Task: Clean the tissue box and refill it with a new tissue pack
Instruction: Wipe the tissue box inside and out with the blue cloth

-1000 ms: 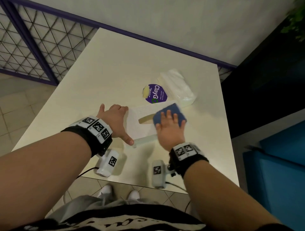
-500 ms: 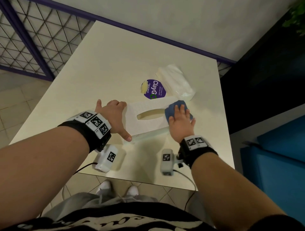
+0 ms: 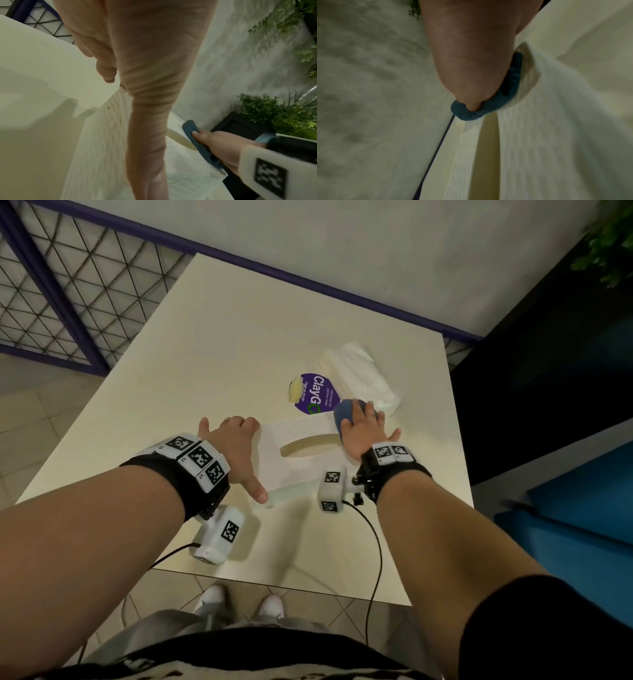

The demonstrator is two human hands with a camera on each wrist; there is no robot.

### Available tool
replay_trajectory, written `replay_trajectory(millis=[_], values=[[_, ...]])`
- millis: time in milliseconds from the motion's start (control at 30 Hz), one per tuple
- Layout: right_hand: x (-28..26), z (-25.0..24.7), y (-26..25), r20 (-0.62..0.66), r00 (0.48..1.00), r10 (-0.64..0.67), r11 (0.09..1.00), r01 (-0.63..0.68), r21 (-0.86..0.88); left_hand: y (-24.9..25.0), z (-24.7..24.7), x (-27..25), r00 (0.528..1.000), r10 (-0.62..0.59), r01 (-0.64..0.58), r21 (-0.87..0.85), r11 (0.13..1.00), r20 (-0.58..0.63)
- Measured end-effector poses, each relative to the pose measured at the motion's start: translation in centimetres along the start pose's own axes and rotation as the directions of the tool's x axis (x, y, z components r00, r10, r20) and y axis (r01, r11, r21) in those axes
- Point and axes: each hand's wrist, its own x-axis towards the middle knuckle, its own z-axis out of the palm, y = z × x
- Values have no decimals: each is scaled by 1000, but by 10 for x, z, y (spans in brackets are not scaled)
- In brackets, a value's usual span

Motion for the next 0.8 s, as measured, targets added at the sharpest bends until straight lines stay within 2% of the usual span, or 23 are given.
replay_trajectory(millis=[67,133,200,267,300,333,400,433,467,500,633,800], values=[[-3,6,-22,5,999,-43,998,43,-34,-2,2,0,1000,8,-9,-23,1000,-4],[-22,23,-52,47,983,-176,980,180,-85,-2,3,-1,1000,10,-10,-28,1000,-27],[-49,41,-78,122,925,-361,922,373,-103,-2,5,-1,998,11,-13,-32,999,-60],[-55,47,-84,178,872,-456,876,475,-84,-6,9,-1,997,8,-13,-59,998,-78],[-49,43,-79,183,872,-453,877,473,-84,-9,12,-1,996,8,-16,-89,996,-85],[-41,37,-72,171,895,-411,899,429,-87,-12,14,-1,996,3,-15,-128,992,-89],[-25,25,-58,111,965,-236,966,246,-83,-16,19,-2,996,-13,-6,-199,980,-92],[-21,23,-57,89,983,-162,982,170,-86,-17,21,-2,996,-18,-2,-220,975,-93],[-22,24,-63,86,986,-140,984,148,-96,-17,22,-1,996,-18,-4,-230,973,-92],[-27,29,-73,97,980,-173,977,184,-112,-18,22,0,996,-13,-8,-232,973,-91],[-61,49,-103,180,874,-451,866,477,-148,-20,24,5,996,-15,-4,-206,979,-88],[-77,42,-63,288,751,-594,723,655,-220,-19,22,2,994,8,-22,-133,991,-109]])
